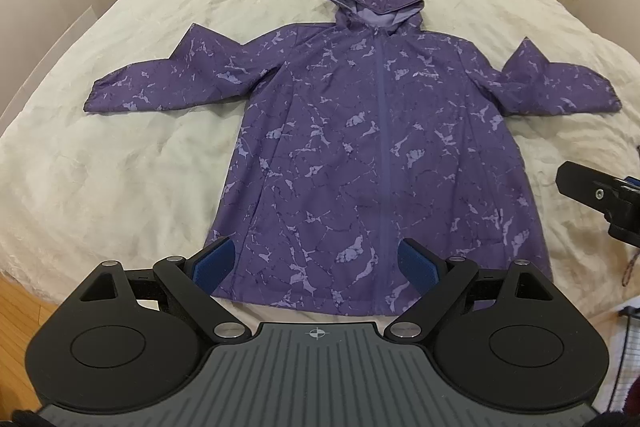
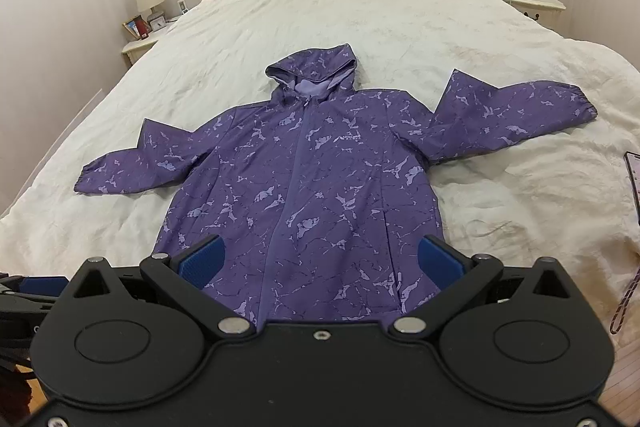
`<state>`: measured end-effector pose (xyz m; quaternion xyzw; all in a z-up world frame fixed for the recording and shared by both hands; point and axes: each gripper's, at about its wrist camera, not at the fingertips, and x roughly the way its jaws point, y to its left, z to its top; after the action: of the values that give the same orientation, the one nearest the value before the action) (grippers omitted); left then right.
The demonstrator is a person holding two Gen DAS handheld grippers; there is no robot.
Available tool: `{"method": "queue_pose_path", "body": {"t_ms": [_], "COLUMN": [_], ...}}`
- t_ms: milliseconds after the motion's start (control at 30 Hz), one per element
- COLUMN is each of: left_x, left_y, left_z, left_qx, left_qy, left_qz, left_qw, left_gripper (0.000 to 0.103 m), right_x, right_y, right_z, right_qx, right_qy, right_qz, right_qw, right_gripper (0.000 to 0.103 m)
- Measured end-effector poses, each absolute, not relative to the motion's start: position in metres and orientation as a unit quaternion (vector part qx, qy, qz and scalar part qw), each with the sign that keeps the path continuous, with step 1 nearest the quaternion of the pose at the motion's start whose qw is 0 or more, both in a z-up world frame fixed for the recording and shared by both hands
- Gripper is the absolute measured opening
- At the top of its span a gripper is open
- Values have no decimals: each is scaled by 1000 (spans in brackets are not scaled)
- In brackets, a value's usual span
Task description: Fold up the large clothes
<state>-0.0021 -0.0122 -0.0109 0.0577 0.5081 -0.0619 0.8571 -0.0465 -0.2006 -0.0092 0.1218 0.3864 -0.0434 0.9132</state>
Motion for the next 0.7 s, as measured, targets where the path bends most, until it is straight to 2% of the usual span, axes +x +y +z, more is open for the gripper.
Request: {"method": "queue_pose_path", "body": {"t_ms": [700], "left_x": [3], "left_y": [-8], "left_z": [-12], "left_qx": [55], "left_qy": [513], "left_qz": [-59], "left_qw": [855], "left_gripper": [89], "right_x": [-43], "right_y": [-199], "right_z": [-11], "right_qx": [126], "right_qy": [390], "right_qz": [-38], "right_qw": [911], "right_gripper": [102]}}
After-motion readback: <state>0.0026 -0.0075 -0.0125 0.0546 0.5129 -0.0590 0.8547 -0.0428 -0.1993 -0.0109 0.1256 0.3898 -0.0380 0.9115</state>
